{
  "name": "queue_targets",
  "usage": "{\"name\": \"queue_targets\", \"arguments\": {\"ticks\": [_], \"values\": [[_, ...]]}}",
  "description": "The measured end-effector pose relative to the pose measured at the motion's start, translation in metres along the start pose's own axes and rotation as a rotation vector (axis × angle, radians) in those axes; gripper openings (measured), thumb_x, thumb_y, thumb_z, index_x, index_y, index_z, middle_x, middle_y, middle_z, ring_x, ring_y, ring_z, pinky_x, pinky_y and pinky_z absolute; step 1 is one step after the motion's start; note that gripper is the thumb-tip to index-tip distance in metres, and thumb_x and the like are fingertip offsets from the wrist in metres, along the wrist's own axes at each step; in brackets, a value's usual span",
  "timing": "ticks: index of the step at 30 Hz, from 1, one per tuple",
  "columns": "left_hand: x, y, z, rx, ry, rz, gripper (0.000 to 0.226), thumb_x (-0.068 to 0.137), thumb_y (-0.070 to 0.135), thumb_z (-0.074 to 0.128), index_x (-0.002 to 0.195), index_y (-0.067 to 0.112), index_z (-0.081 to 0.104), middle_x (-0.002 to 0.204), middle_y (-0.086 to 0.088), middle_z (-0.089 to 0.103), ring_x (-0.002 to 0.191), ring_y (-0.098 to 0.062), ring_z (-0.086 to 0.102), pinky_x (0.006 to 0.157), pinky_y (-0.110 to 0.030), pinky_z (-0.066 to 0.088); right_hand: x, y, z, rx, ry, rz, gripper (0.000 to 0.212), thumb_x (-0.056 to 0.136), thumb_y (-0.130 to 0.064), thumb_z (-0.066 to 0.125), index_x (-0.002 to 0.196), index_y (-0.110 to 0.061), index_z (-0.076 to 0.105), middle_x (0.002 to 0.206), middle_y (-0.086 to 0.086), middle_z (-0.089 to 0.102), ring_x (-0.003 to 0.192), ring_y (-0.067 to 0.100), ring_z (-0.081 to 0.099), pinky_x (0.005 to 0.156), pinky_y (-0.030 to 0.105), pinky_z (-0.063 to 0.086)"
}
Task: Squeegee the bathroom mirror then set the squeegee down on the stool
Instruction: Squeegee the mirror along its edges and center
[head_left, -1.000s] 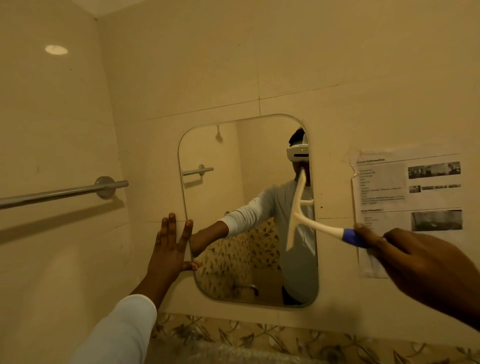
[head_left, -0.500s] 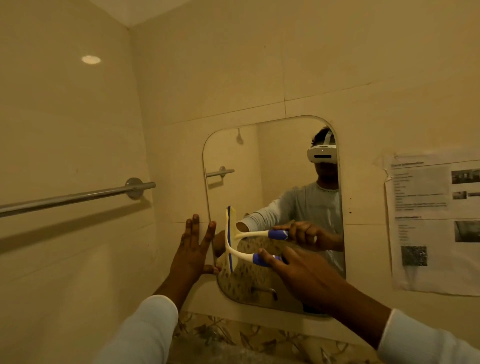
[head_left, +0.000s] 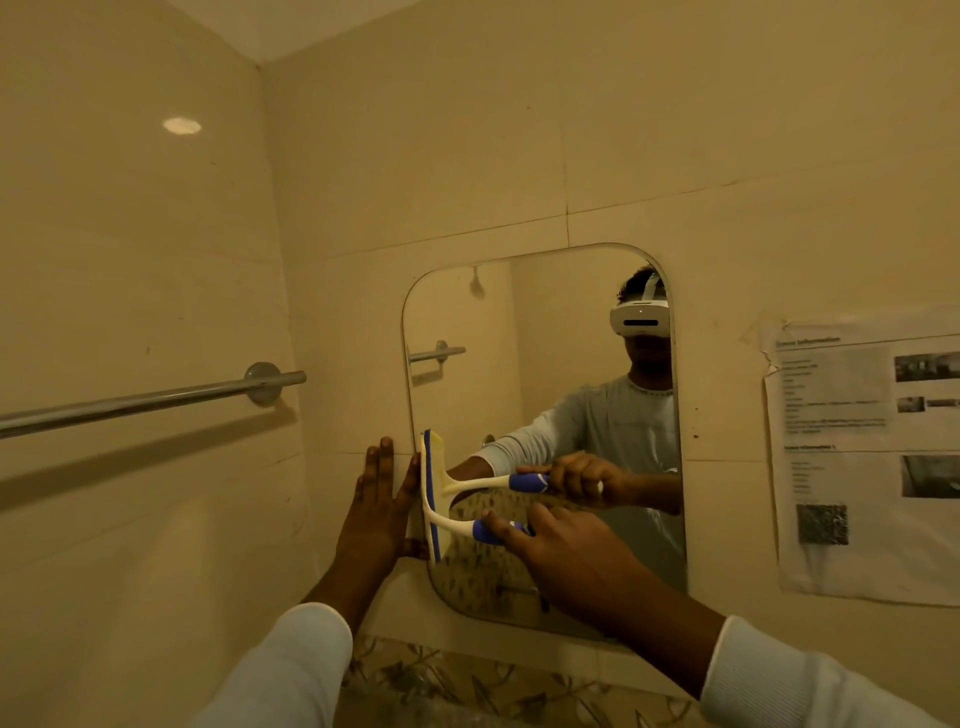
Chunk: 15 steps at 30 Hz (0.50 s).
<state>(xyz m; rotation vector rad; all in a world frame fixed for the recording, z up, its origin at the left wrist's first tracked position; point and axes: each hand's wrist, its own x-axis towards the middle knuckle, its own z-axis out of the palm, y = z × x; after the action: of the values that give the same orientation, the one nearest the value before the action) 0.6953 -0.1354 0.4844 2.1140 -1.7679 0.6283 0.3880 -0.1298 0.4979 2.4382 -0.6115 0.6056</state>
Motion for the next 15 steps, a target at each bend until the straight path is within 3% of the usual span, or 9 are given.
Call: {"name": "queue_targets", "arguments": {"ticks": [5,10,11,13,15], "values": [[0.002,0.000,0.001,0.006,0.004,-0.019,0.149,0.063,0.068,0.082,0.151,0.028,-0.031,0.155,-0.015,-0.046,0.146,-0.038,-0.037,0.126,-0.055,0.006,-0.009,0.004,0.005,-0.002,-0.091,0.062,0.071,0.112,-0.025,0.047,0.171,-0.028,0.006,0.126,0.016,0.059,0.100,0.030,0.063,0.074,0.039,0.051],[0.002,-0.001,0.002,0.033,0.004,-0.021,0.149,0.061,0.070,0.082,0.153,0.029,-0.028,0.156,-0.016,-0.044,0.146,-0.040,-0.037,0.125,-0.054,0.006,-0.033,0.019,0.001,0.025,-0.124,0.085,0.086,0.105,-0.022,0.059,0.171,-0.032,0.004,0.132,0.017,0.057,0.105,0.030,0.063,0.072,0.035,0.038],[0.002,-0.001,0.001,0.038,0.006,-0.017,0.150,0.060,0.071,0.082,0.153,0.031,-0.028,0.157,-0.017,-0.044,0.146,-0.040,-0.037,0.124,-0.054,0.006,-0.040,0.021,-0.003,0.009,-0.083,0.070,0.092,0.098,-0.024,0.071,0.171,-0.032,0.015,0.126,0.016,0.062,0.098,0.028,0.065,0.067,0.034,0.039],[0.001,-0.002,0.001,0.036,0.016,-0.008,0.152,0.058,0.072,0.081,0.151,0.036,-0.034,0.157,-0.018,-0.042,0.146,-0.040,-0.036,0.124,-0.054,0.007,-0.054,0.024,-0.013,-0.080,-0.061,0.061,0.103,0.062,-0.034,0.100,0.155,-0.029,0.057,0.092,0.007,0.070,0.065,0.016,0.066,0.050,0.025,0.034],[0.000,-0.002,0.001,0.019,0.037,0.002,0.153,0.056,0.071,0.083,0.149,0.037,-0.034,0.160,-0.019,-0.037,0.148,-0.042,-0.032,0.123,-0.056,0.009,-0.066,0.028,-0.018,-0.108,-0.095,0.079,0.106,0.035,-0.039,0.109,0.135,-0.027,0.075,0.069,-0.002,0.065,0.045,0.007,0.056,0.039,0.018,0.030]]}}
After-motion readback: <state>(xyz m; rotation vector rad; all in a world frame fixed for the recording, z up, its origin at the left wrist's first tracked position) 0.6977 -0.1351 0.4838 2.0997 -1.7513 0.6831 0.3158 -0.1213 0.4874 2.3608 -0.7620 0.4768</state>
